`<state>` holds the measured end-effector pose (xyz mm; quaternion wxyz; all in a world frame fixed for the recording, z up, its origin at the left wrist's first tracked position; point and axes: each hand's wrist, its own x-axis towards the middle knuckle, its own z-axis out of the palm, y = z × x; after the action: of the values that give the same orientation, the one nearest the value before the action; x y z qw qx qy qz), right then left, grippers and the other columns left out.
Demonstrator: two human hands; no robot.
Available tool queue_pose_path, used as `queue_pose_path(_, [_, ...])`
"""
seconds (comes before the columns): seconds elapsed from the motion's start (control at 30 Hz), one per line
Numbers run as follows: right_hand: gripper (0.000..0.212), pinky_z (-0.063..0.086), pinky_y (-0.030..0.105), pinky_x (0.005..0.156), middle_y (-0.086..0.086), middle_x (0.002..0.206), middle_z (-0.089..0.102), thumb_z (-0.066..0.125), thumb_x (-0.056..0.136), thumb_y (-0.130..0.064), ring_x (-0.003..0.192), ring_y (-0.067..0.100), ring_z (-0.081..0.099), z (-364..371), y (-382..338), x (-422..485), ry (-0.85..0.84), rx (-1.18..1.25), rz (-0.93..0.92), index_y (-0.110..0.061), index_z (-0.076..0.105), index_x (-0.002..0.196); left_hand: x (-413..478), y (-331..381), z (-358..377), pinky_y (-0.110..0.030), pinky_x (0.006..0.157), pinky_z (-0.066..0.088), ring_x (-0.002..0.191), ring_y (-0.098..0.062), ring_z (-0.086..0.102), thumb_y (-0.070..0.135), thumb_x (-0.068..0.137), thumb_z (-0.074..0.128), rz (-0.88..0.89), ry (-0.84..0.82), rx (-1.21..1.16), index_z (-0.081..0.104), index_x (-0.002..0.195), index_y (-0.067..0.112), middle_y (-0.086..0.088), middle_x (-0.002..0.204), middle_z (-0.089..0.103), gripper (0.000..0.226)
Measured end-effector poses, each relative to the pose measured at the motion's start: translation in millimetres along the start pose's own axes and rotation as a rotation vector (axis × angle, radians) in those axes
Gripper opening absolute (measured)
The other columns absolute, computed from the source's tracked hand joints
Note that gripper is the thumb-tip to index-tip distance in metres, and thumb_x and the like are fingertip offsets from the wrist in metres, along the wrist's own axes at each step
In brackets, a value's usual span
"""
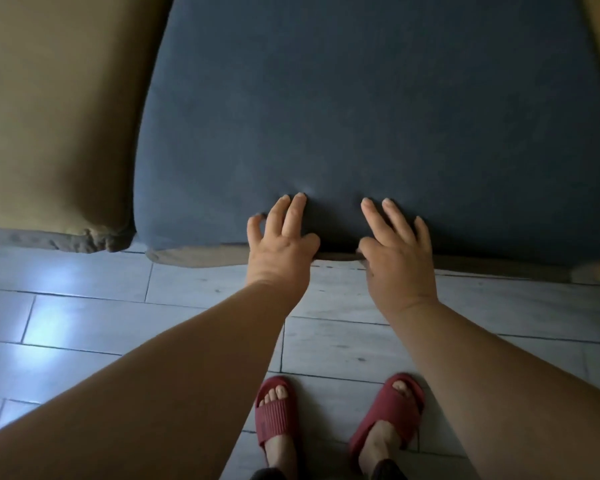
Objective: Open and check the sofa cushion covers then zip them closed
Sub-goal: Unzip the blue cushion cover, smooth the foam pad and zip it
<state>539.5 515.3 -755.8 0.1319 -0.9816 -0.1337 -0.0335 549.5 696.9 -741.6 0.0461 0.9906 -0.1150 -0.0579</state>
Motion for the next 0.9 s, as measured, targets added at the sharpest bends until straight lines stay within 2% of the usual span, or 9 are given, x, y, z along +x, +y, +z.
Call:
queue_pose_path(0.1, [0.014,0.027,0.058,0.112,0.008,0.155,0.037,0.072,0.081,-0.003,0.145,0.036,0.028,-53,-15,8,-0.108,-0.016,0.032,-0.013,0.064,0.078,0,5,-54,-0.056,0.114,0.005,0.145,-0.031,-0.006,0.028,0.093,0.058,0.006,-0.098,0.078,0.059,0.094,0.029,-0.008,0.16,-0.002,0.002])
queue_pose_path(0.23, [0.009,0.025,0.053,0.114,0.006,0.157,0.032,0.062,0.09,-0.005,0.147,0.032,0.023,-141,-30,28,-0.049,-0.021,0.007,-0.012,0.061,0.085,4,5,-150,-0.058,0.115,0.003,0.146,-0.03,-0.004,0.031,0.098,0.051,0.099,-0.044,0.061,0.058,0.1,0.027,-0.01,0.16,0.004,0.008])
queue_pose_path(0.33, [0.01,0.033,0.054,0.107,0.013,0.146,0.049,0.068,0.085,-0.003,0.138,0.034,0.041,-219,-45,48,0.094,-0.019,0.006,-0.01,0.062,0.083,7,4,-224,-0.061,0.113,0.016,0.143,-0.032,0.023,0.019,0.089,0.064,0.19,0.137,0.042,0.058,0.095,0.021,-0.014,0.155,0.024,0.009])
queue_pose_path(0.43, [0.017,0.037,0.056,0.105,0.016,0.131,0.061,0.074,0.077,0.004,0.123,0.033,0.057,-307,-65,80,0.306,0.056,0.033,-0.007,0.063,0.084,19,5,-323,-0.063,0.102,0.033,0.109,-0.036,0.058,0.007,0.073,0.074,0.238,0.348,-0.029,0.057,0.079,0.015,-0.018,0.138,0.049,0.019])
queue_pose_path(0.5, [0.019,0.033,0.055,0.109,0.013,0.124,0.065,0.072,0.079,0.003,0.116,0.03,0.062,-371,-81,105,0.437,0.075,0.038,-0.005,0.065,0.094,27,7,-400,-0.062,0.105,0.031,0.102,-0.035,0.061,0.008,0.076,0.07,0.285,0.466,-0.044,0.058,0.078,0.014,-0.017,0.138,0.049,0.014])
queue_pose_path(0.6, [0.022,0.031,0.053,0.113,0.011,0.121,0.067,0.068,0.085,-0.003,0.109,0.027,0.064,-453,-105,134,0.566,0.071,0.024,-0.004,0.064,0.105,35,8,-496,-0.054,0.112,0.023,0.112,-0.033,0.054,0.011,0.086,0.059,0.342,0.588,-0.043,0.058,0.086,0.014,-0.013,0.149,0.037,0.003])
queue_pose_path(0.73, [0.012,0.03,0.051,0.111,0.014,0.124,0.063,0.059,0.095,-0.016,0.112,0.031,0.06,-497,-114,159,0.481,-0.001,0.078,-0.009,0.058,0.104,53,8,-545,-0.048,0.112,0.02,0.118,-0.034,0.045,0.028,0.099,0.046,0.15,0.434,-0.073,0.046,0.098,0.019,-0.007,0.157,0.012,0.01])
queue_pose_path(0.83, [0.009,0.031,0.046,0.109,-0.001,0.094,0.059,0.048,0.101,-0.028,0.081,0.022,0.052,-494,-118,162,0.321,-0.08,0.094,-0.019,0.048,0.101,61,0,-539,-0.048,0.109,0.022,0.119,-0.028,0.048,0.039,0.1,0.038,0.08,0.226,-0.067,0.035,0.095,0.022,-0.005,0.133,0.047,0.018])
queue_pose_path(0.9, [0.013,0.031,0.046,0.11,-0.004,0.099,0.059,0.047,0.101,-0.031,0.088,0.019,0.054,-487,-124,166,0.323,-0.09,0.084,-0.021,0.048,0.109,65,-10,-530,-0.042,0.105,0.026,0.121,-0.022,0.048,0.042,0.1,0.034,0.079,0.213,-0.073,0.037,0.11,0.024,-0.002,0.128,0.054,0.02])
